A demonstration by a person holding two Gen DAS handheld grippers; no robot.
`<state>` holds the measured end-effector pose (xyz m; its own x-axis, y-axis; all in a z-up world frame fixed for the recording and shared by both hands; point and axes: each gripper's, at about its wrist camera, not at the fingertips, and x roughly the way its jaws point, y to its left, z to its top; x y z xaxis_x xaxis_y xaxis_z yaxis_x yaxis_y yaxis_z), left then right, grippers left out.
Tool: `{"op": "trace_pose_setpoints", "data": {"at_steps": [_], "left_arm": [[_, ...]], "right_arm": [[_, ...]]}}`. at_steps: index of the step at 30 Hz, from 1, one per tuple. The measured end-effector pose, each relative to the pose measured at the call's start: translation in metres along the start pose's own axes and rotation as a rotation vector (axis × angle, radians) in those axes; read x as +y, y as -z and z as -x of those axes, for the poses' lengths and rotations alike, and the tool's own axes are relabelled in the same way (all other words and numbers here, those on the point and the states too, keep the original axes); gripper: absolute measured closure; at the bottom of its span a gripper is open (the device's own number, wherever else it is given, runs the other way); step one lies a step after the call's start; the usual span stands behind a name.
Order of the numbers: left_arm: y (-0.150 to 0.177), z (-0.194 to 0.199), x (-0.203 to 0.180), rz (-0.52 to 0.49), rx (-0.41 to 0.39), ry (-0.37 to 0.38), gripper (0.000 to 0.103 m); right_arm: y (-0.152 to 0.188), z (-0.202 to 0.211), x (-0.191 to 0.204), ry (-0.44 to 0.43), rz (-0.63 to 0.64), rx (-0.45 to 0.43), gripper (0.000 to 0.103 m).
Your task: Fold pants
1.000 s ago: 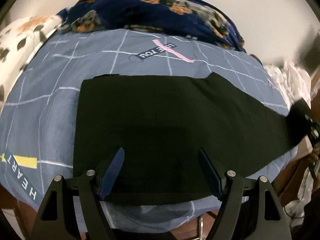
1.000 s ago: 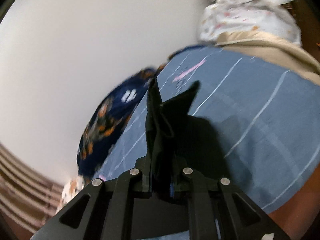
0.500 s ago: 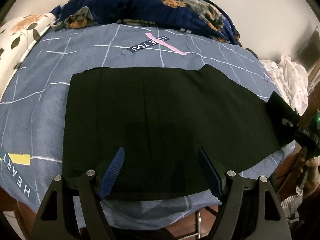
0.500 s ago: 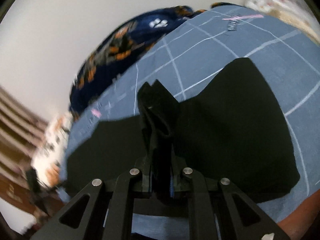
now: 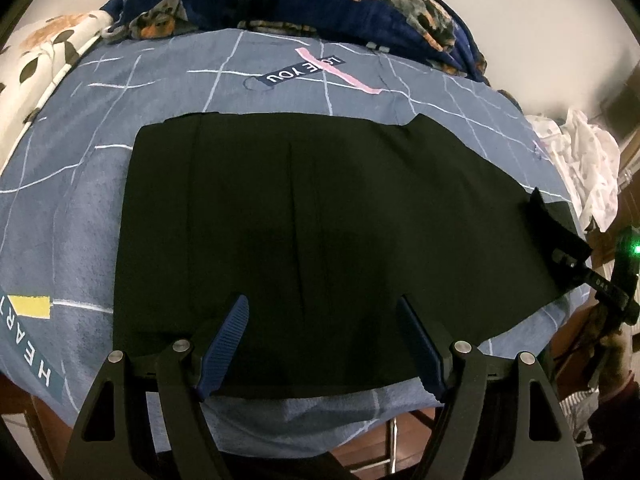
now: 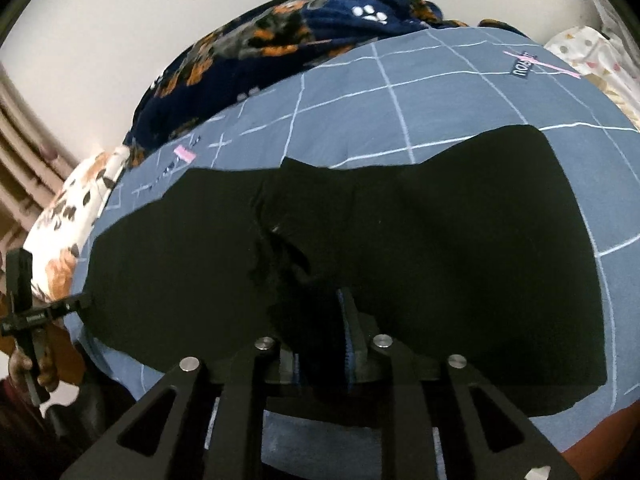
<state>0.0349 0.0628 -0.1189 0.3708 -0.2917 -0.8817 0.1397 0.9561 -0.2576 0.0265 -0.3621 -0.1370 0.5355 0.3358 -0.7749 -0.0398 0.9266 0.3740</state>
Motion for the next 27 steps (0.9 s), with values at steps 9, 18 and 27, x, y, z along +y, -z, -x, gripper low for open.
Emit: {"op": "trace_pose_setpoints", "data": {"at_steps": [9, 18, 27], "left_arm": [[0.001, 0.0, 0.0, 0.0, 0.005, 0.0, 0.027], [0.001, 0.0, -0.001, -0.007, -0.005, 0.0, 0.027], [0.002, -0.005, -0.006, -0.022, 0.013, 0.014, 0.027]], "right_arm": [[0.004, 0.0, 0.001, -0.195, -0.007, 0.019, 0.05], [-0.005, 0.03, -0.046, -0.468, -0.264, -0.098, 0.049], [0.013, 0.086, -0.163, -0.155, -0.619, -0.358, 0.088]]}}
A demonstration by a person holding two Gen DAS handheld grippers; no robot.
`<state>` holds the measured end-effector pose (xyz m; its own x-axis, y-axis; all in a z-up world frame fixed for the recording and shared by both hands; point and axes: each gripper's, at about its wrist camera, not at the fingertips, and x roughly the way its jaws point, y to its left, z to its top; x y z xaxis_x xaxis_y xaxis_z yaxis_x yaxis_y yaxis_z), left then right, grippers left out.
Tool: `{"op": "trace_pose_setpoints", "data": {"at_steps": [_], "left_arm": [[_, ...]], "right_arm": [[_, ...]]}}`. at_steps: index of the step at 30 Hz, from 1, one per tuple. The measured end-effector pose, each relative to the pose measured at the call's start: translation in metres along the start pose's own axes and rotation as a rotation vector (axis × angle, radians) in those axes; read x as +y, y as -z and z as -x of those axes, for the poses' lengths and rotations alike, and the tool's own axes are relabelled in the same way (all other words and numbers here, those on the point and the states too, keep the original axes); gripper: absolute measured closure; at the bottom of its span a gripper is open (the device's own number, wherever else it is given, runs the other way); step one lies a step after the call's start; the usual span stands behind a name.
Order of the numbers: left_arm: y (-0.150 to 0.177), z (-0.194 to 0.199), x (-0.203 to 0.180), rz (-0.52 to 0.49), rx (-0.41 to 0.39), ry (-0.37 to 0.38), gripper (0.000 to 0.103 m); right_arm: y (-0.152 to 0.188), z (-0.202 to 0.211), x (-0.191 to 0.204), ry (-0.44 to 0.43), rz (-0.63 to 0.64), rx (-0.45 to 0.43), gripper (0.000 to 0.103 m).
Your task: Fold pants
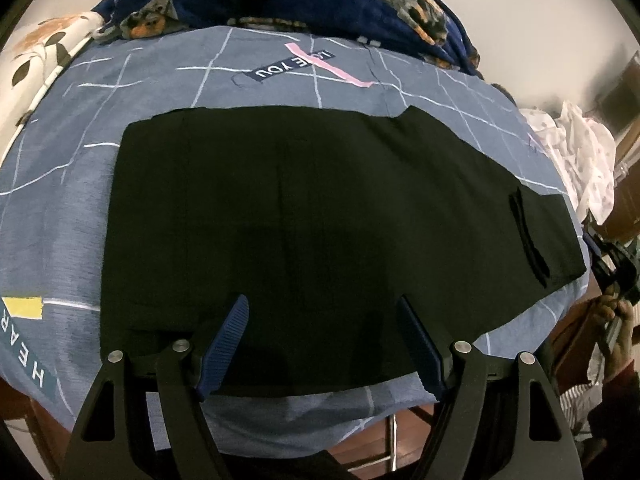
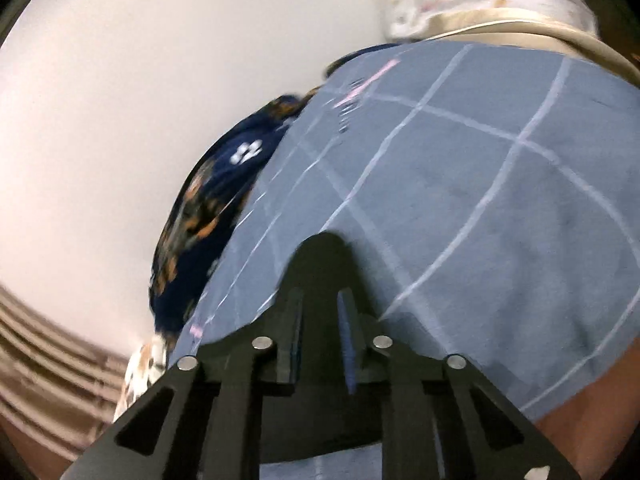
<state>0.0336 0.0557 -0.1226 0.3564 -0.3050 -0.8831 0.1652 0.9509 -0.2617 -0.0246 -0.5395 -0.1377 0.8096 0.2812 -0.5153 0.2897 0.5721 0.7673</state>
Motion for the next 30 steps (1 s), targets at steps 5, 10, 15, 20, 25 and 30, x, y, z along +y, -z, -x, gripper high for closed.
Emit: {"op": "trace_pose_setpoints", "data": {"at_steps": [5, 10, 15, 20, 25, 30], "left_arm": [[0.0, 0.001, -0.002, -0.005, 0.001, -0.005, 0.027], [0.001, 0.0, -0.003, 0.009, 0.016, -0.007, 0.027], [0.002, 0.0, -0.005, 0.006, 0.02, -0.014, 0.027], [0.003, -0.002, -0.006, 0.005, 0.029, -0.016, 0.027], [0.003, -0.002, -0.007, 0.005, 0.028, -0.014, 0.026], [0.004, -0.002, -0.009, -0.002, 0.028, -0.009, 0.026]], "right_arm": [[-0.007, -0.011, 0.01, 0.022, 0.052, 0.016, 0.088], [-0.015, -0.038, 0.034, 0.05, 0.159, 0.067, 0.089], [-0.024, -0.07, 0.053, 0.137, 0.278, 0.113, 0.089], [-0.02, -0.095, 0.044, 0.242, 0.288, 0.184, 0.092], [-0.014, -0.095, 0.032, 0.245, 0.259, 0.166, 0.103], [-0.02, -0.076, 0.028, 0.133, 0.198, 0.132, 0.094]]}}
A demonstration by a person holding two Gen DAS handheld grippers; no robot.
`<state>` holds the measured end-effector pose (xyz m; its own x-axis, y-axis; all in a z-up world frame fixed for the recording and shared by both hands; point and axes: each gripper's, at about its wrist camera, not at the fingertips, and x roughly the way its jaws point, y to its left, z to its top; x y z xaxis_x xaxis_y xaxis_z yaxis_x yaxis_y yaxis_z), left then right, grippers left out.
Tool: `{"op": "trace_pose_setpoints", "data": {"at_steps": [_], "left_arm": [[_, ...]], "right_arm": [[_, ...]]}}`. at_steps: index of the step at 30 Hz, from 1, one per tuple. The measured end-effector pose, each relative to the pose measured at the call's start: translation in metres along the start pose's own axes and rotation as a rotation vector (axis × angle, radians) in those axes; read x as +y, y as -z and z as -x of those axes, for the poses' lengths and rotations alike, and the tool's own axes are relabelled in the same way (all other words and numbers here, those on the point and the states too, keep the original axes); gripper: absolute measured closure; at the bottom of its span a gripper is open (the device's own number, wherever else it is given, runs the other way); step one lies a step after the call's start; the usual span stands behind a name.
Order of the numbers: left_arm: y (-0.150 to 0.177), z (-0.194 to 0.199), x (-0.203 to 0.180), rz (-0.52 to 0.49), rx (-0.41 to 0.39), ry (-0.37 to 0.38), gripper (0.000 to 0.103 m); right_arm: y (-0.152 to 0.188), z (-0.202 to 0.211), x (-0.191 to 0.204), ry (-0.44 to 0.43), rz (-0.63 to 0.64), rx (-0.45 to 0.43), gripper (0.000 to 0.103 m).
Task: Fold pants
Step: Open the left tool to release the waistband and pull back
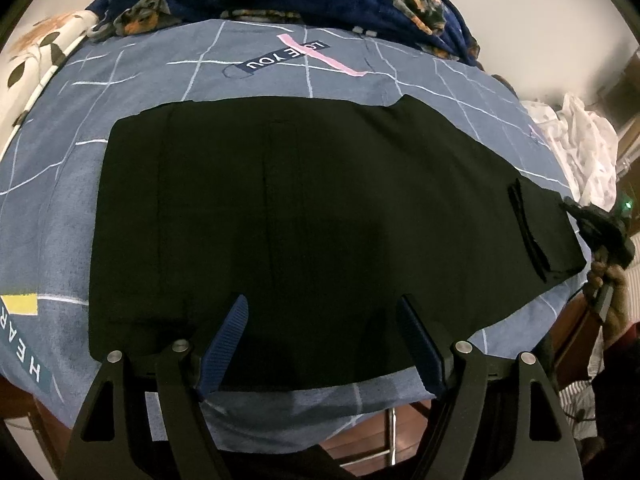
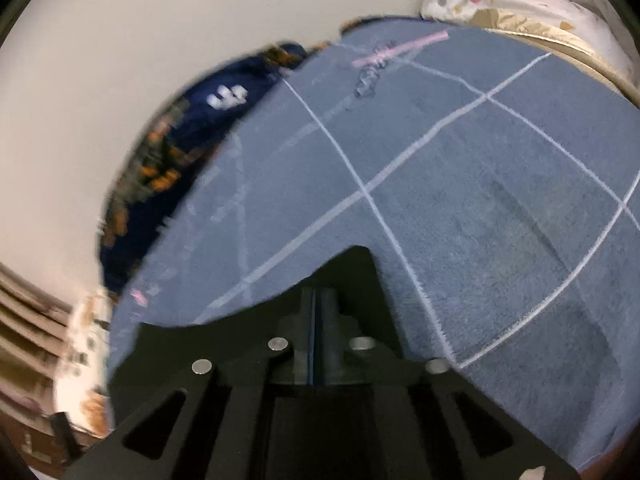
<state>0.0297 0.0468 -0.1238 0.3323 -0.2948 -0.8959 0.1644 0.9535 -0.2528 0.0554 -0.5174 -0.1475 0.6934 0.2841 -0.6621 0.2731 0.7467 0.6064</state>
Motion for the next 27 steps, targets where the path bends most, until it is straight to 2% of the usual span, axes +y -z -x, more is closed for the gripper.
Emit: {"op": "trace_pose_setpoints", "data": {"at_steps": [5, 10, 14, 15, 20, 24, 26, 27], "left_arm": [[-0.002, 0.001, 0.004, 0.021, -0.001, 0.009, 0.026], [-0.004, 0.0, 0.005, 0.032, -0.001, 0.017, 0.026], [-0.005, 0.0, 0.004, 0.022, -0.001, 0.019, 0.026], [-0.005, 0.0, 0.004, 0.021, -0.001, 0.023, 0.026], [-0.004, 0.002, 0.005, 0.032, -0.007, 0.037, 0.026], [-0.006, 0.013, 0.01, 0.029, -0.033, 0.033, 0.026], [-0.006, 0.019, 0.013, 0.026, -0.048, 0.029, 0.026], [-0.007, 0.023, 0.016, 0.026, -0.056, 0.022, 0.026]], "right_arm": [[0.019, 0.034, -0.009, -0.056, 0.002, -0.036, 0.094], [0.049, 0.05, -0.008, -0.038, 0.054, -0.012, 0.094], [0.069, 0.045, -0.004, 0.058, 0.129, 0.018, 0.096], [0.073, 0.043, -0.005, 0.071, 0.143, 0.01, 0.101], [0.08, 0.043, -0.008, 0.08, 0.196, -0.043, 0.103], [0.078, 0.044, 0.001, 0.125, 0.236, -0.025, 0.103], [0.076, 0.045, 0.009, 0.139, 0.252, -0.017, 0.094], [0.077, 0.047, 0.015, 0.14, 0.264, -0.021, 0.093]]}}
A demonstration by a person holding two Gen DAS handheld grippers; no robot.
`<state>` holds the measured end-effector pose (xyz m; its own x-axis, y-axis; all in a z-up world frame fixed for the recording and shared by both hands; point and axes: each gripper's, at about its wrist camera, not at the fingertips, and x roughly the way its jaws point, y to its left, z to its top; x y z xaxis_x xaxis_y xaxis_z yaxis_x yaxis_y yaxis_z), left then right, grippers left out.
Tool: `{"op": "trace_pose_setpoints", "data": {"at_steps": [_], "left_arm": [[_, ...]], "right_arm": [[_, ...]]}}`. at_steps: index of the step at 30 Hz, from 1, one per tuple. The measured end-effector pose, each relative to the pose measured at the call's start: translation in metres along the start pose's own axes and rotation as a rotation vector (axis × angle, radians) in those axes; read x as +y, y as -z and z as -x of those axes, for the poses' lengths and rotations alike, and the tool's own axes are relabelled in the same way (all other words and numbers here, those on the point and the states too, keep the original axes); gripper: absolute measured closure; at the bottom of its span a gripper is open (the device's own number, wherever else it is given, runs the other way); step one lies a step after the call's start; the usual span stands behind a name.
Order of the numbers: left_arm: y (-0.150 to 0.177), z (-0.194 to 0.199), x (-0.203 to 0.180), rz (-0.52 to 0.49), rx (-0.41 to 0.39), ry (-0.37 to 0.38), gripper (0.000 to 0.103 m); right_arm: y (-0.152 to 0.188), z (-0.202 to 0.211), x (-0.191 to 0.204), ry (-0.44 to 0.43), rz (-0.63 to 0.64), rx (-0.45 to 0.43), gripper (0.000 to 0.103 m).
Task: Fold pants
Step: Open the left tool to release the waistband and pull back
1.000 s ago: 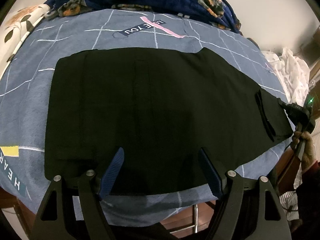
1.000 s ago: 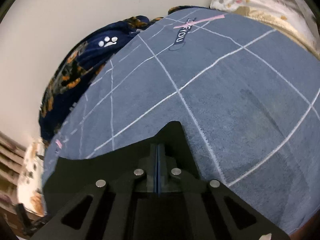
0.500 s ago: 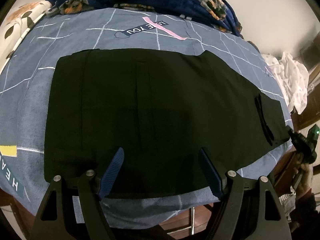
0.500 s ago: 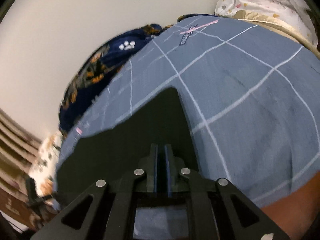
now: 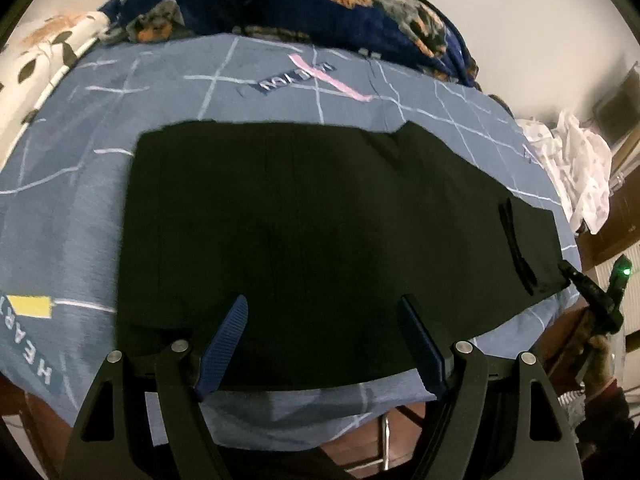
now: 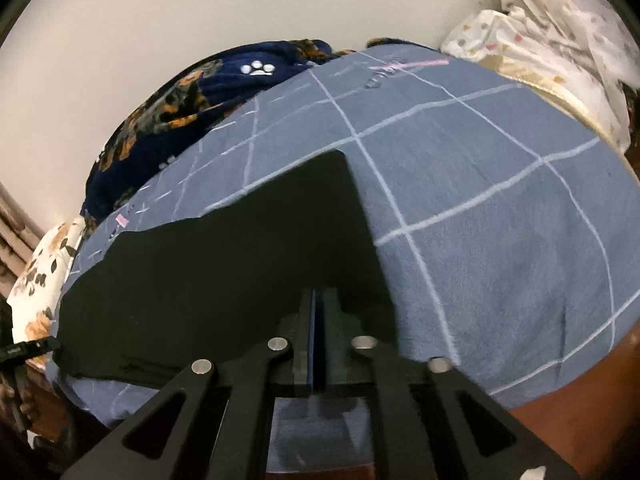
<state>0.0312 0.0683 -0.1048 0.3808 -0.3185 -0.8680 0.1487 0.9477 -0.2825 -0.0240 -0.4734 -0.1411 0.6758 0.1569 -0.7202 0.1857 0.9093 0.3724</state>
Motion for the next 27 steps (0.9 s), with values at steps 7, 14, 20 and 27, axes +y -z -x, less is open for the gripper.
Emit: {"op": "trace_pose_setpoints", "data": {"at_steps": [7, 14, 20, 27], "left_arm": [[-0.005, 0.015, 0.033, 0.057, -0.036, -0.024, 0.026], [-0.009, 0.021, 0.082, 0.125, -0.038, -0.021, 0.026], [-0.018, 0.015, 0.112, 0.076, -0.032, 0.042, 0.037], [-0.031, -0.017, 0.125, 0.086, 0.069, 0.139, 0.04]], "right_arm": [[0.003, -0.015, 0.048, 0.025, 0.18, 0.059, 0.093], [0.003, -0.015, 0.055, 0.045, 0.187, 0.089, 0.092], [-0.006, 0.0, 0.092, -0.04, 0.211, 0.056, 0.09], [-0.002, -0.004, 0.143, -0.147, 0.247, 0.077, 0.076]]}}
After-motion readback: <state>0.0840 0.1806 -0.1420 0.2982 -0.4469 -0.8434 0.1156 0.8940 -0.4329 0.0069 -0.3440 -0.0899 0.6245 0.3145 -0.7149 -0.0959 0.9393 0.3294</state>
